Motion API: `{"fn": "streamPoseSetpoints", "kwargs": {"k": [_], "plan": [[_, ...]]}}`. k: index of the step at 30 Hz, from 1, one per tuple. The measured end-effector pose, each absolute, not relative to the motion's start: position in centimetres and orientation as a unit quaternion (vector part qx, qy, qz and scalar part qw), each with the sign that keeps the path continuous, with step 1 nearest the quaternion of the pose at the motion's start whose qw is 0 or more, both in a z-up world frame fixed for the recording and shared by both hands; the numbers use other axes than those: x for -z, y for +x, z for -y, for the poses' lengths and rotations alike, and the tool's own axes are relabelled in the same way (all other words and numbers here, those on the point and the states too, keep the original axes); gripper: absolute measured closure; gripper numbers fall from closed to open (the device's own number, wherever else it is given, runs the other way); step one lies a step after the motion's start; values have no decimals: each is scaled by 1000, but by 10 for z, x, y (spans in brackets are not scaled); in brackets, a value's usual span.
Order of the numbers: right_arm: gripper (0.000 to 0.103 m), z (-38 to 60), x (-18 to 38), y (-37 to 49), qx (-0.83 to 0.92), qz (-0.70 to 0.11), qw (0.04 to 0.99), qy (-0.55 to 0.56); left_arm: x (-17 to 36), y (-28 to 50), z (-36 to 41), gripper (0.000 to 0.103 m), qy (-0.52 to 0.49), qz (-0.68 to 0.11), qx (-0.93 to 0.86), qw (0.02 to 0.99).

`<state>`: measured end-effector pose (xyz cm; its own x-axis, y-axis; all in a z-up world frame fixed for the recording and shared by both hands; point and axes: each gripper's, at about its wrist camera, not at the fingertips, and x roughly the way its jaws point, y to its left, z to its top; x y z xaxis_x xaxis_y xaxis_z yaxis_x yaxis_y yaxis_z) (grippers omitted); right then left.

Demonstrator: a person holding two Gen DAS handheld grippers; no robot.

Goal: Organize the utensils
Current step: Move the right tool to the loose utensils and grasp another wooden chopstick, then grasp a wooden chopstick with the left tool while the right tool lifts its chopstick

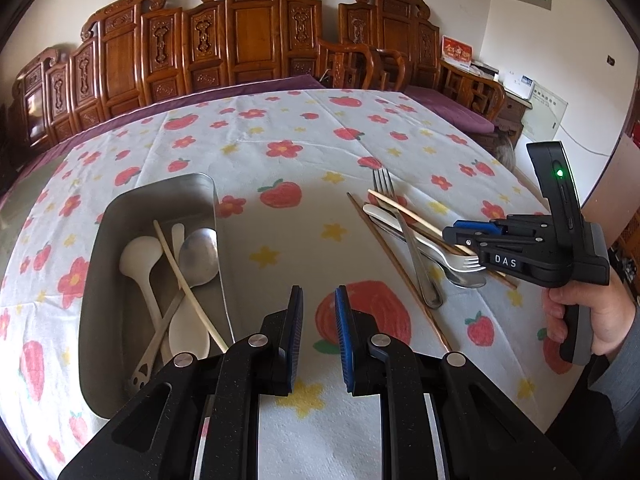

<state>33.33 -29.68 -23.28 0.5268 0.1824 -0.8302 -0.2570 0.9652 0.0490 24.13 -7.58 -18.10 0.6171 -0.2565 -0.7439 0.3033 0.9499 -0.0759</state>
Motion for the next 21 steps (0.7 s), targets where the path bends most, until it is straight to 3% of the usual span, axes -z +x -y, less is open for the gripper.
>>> {"fn": "streamPoseSetpoints", "kwargs": {"k": [10, 21], "plan": [[97, 308, 229, 327, -132, -470, 871, -52, 192, 236, 94, 88, 44, -415, 156, 895], [97, 322, 211, 325, -136, -442, 886, -20, 210, 240, 118, 86, 58, -432, 159, 886]]}}
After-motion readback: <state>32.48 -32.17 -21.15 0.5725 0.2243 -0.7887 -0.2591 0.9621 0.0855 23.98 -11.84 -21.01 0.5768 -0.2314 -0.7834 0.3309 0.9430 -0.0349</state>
